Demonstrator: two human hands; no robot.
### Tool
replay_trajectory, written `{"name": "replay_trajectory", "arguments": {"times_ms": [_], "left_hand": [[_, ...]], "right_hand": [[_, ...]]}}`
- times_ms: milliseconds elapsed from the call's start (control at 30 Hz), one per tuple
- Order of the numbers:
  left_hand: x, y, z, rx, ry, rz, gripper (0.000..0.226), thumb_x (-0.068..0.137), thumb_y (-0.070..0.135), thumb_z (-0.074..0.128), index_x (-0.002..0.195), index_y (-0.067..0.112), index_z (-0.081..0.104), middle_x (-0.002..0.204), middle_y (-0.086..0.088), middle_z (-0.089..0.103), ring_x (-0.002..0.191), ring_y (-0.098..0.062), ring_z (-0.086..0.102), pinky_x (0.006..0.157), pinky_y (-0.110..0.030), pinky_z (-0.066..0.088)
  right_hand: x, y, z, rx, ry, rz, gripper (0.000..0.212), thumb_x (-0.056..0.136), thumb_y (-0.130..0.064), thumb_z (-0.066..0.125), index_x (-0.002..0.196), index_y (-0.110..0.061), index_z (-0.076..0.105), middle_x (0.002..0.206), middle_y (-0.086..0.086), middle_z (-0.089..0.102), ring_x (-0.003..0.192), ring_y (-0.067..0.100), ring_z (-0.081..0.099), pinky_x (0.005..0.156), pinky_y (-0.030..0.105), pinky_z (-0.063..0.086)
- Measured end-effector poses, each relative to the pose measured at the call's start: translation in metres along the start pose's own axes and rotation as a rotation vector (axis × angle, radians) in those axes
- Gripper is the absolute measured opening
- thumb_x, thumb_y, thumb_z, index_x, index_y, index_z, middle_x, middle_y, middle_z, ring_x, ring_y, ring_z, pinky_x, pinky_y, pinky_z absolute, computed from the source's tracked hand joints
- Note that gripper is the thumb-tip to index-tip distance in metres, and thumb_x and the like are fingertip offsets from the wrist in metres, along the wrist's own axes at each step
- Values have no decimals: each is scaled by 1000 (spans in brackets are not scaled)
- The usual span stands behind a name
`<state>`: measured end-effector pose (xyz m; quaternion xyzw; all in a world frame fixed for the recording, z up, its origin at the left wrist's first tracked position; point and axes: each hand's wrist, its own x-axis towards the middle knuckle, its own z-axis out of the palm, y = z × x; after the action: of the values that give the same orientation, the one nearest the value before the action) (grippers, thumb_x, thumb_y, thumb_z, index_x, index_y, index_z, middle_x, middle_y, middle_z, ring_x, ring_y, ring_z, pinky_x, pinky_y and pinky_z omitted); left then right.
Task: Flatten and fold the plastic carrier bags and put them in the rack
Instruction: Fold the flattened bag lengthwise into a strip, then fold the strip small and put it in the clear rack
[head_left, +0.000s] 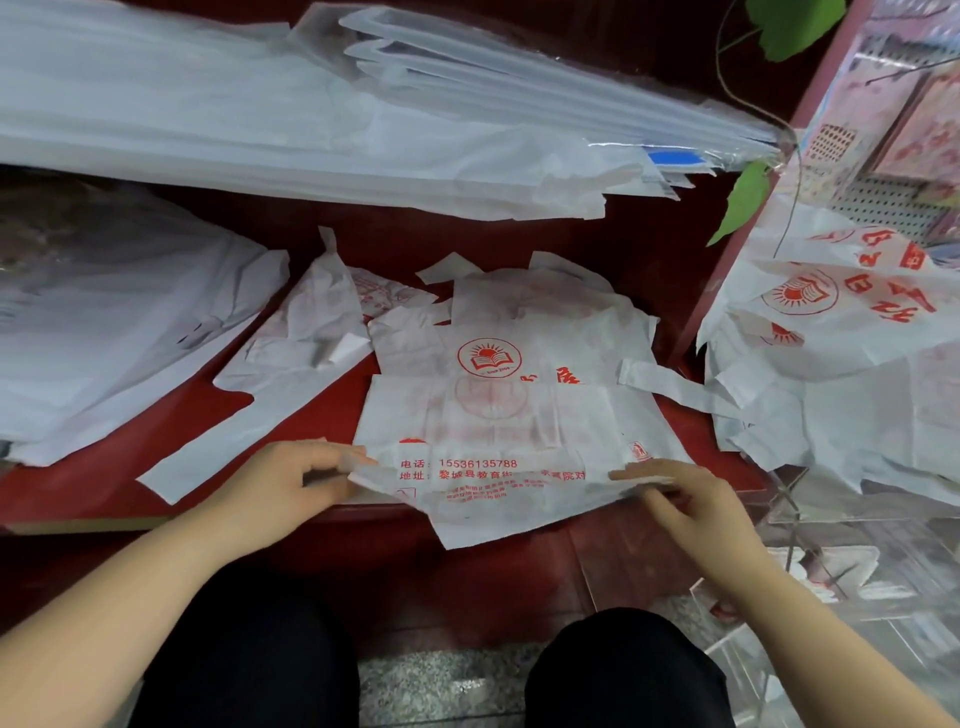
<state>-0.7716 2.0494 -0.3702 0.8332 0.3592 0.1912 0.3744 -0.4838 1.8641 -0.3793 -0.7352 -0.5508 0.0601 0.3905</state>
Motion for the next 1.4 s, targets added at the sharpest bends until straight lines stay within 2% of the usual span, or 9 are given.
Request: {"name": "replay_trajectory", "arguments": {"times_ms": [100, 233, 467, 667, 833, 1067, 1167, 1267, 1400], "left_hand": [[9, 7, -1, -62, 50, -87, 34, 87, 12, 59, 56, 26, 60, 43, 18, 54, 45, 8, 47, 49, -7, 35], [24, 9, 4, -104, 175, -182, 35, 90, 19, 54, 61, -1, 49, 59, -4, 48, 58, -16, 43, 55, -23, 29], [53, 16, 10, 119, 235, -263, 44, 97, 20, 41, 56, 11, 28, 57, -2, 32, 58, -19, 32, 55, -31, 22], [74, 28, 11, 536, 93, -324, 40, 101, 25, 22, 64, 16, 35, 68, 2, 44, 75, -20, 44, 77, -30, 30], [74, 24, 11, 748, 86, -308, 36, 99, 25, 19, 71, 19, 41, 68, 5, 47, 69, -15, 45, 82, -30, 24], [67, 30, 8, 474, 68, -320, 46, 98, 43, 9, 89, 19, 47, 76, 2, 52, 79, -16, 43, 82, -29, 19], [63, 30, 5, 343, 89, -368, 45, 90, 57, 30, 78, 16, 45, 68, 4, 44, 66, -11, 39, 79, -29, 18], [52, 29, 10, 316, 107, -349, 38, 82, 54, 55, 73, 17, 55, 73, 2, 58, 71, -8, 44, 78, -29, 20], [52, 25, 16, 280, 101, -323, 44, 86, 41, 57, 55, 16, 39, 59, 3, 48, 68, -16, 49, 75, -29, 20]], "right_hand": [[11, -5, 1, 50, 29, 93, 30, 85, -6, 61, 55, -2, 54, 48, -2, 44, 52, 6, 42, 52, 14, 31], [27, -6, 11, -5, 103, 216, 45, 88, -18, 55, 52, -11, 30, 51, 0, 25, 50, 10, 21, 50, 26, 16], [58, -17, 20, -387, 9, 358, 45, 93, -16, 42, 52, -11, 27, 49, 4, 31, 57, 26, 35, 55, 32, 23], [71, -16, 23, -599, -46, 434, 43, 96, -23, 35, 54, -13, 30, 53, 2, 34, 62, 26, 43, 64, 28, 29], [79, -16, 25, -715, -90, 458, 42, 96, -27, 34, 55, -15, 30, 55, -1, 34, 66, 23, 44, 68, 25, 29], [85, -15, 30, -853, -106, 466, 45, 97, -38, 33, 59, -14, 33, 56, -4, 33, 66, 18, 45, 70, 26, 31], [83, -14, 32, -861, -98, 457, 43, 98, -39, 31, 63, -15, 38, 55, -4, 33, 66, 17, 45, 72, 26, 31], [80, -15, 33, -833, -73, 448, 39, 98, -39, 31, 71, -13, 44, 55, -4, 33, 66, 17, 46, 74, 27, 35], [77, -16, 31, -739, -27, 458, 47, 96, -36, 37, 55, -14, 35, 53, -2, 35, 60, 20, 44, 70, 29, 32]]}}
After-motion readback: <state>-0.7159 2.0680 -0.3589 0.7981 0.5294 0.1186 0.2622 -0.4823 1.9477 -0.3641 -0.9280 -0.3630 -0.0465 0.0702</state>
